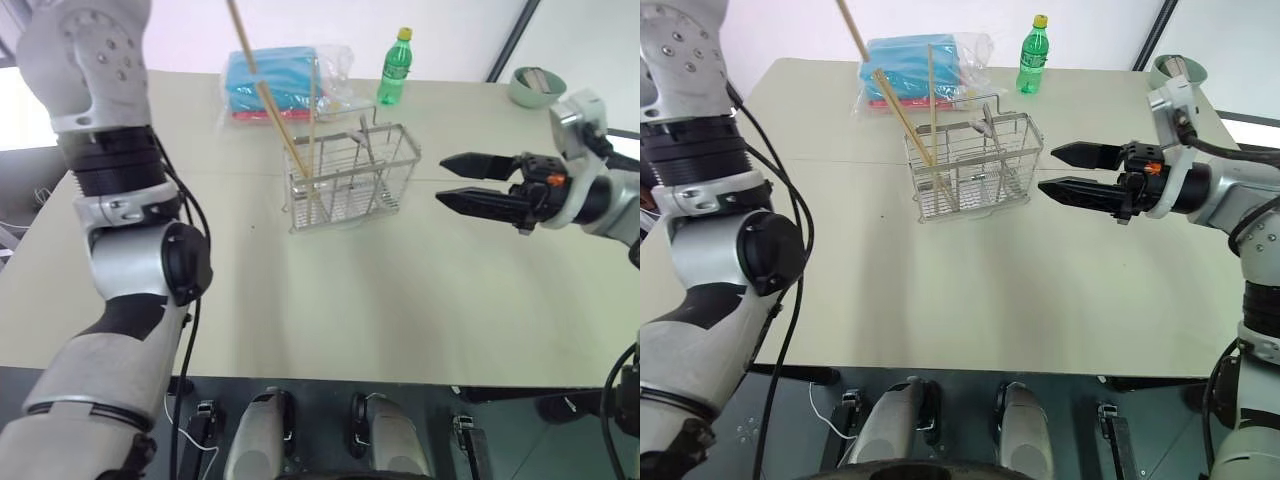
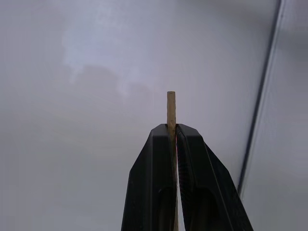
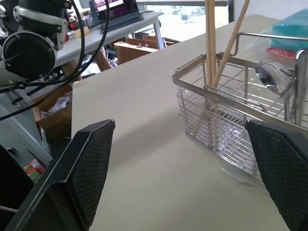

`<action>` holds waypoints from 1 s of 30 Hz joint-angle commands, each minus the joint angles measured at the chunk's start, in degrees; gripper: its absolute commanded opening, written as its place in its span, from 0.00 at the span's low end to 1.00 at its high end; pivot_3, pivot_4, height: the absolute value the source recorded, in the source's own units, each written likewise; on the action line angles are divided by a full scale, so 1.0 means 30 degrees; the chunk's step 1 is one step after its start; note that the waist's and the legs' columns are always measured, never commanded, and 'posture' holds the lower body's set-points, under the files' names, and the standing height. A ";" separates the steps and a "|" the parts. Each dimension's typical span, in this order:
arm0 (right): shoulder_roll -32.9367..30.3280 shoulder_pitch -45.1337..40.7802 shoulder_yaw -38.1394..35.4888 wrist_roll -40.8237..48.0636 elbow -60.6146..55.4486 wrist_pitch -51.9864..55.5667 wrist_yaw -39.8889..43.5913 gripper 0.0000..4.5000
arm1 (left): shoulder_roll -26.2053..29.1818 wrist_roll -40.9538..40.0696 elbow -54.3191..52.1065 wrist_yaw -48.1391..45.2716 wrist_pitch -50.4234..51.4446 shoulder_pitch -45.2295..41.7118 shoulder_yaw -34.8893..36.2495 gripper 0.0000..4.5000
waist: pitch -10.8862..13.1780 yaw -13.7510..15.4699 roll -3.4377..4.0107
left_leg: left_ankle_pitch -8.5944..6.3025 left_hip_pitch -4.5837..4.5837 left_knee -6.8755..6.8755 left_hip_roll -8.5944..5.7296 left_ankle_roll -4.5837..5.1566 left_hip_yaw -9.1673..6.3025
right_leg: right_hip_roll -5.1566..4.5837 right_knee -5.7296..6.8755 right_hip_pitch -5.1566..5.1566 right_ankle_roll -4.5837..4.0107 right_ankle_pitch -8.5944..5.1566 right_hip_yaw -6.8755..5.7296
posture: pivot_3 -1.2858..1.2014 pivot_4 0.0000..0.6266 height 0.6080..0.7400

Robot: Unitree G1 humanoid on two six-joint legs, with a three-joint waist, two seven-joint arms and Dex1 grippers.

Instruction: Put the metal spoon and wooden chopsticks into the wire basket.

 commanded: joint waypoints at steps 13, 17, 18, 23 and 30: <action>-0.0272 0.0666 -0.2201 0.1346 -0.1872 0.1192 -0.1948 0.99 | -0.3705 0.0464 -0.1423 -0.1159 -0.1842 0.5891 -0.3054 0.01 | 0.0001 0.0074 -0.0003 | -0.0004 -0.0002 0.0032 0.0006 0.0009 -0.0016 | 0.0004 0.0000 0.0022 -0.0003 0.0000 0.0001 | 0.52 0.24 0.75; -0.0197 0.0632 -0.2329 0.1683 -0.2032 0.1385 -0.2405 0.99 | -0.3720 0.1137 -0.1050 -0.1488 -0.2337 0.6395 -0.3711 0.01 | 0.0000 0.0073 -0.0001 | -0.0049 0.0003 0.0033 0.0007 0.0083 -0.0020 | 0.0005 0.0000 0.0025 -0.0003 0.0000 0.0002 | 0.52 0.24 0.75; -0.0179 0.0602 -0.2358 0.1746 -0.2026 0.1409 -0.2489 0.99 | -0.3717 0.1267 -0.1031 -0.1564 -0.2441 0.6539 -0.3841 0.01 | 0.0000 0.0088 -0.0002 | -0.0055 0.0001 0.0033 0.0007 0.0094 -0.0023 | 0.0005 -0.0001 0.0025 -0.0003 0.0000 0.0000 | 0.52 0.24 0.75; -0.0104 0.0335 -0.2168 0.1769 -0.1639 0.1221 -0.2789 0.99 | -0.3925 0.1474 -0.1612 -0.2225 -0.2347 0.8084 -0.4549 0.42 | -0.0003 0.0086 0.0004 | -0.0055 0.0006 0.0041 0.0006 0.0094 -0.0025 | 0.0003 0.0000 0.0037 -0.0003 0.0000 -0.0001 | 0.52 0.24 0.75; -0.0193 -0.0168 -0.1371 0.0928 -0.0683 0.0369 -0.2076 0.99 | -0.2994 0.0362 -0.4242 -0.2466 -0.0363 0.7761 -0.4130 0.99 | -0.0001 0.0058 0.0002 | -0.0054 -0.0045 0.0073 0.0009 0.0093 -0.0035 | 0.0004 0.0011 0.0004 -0.0003 0.0001 -0.0004 | 0.52 0.24 0.75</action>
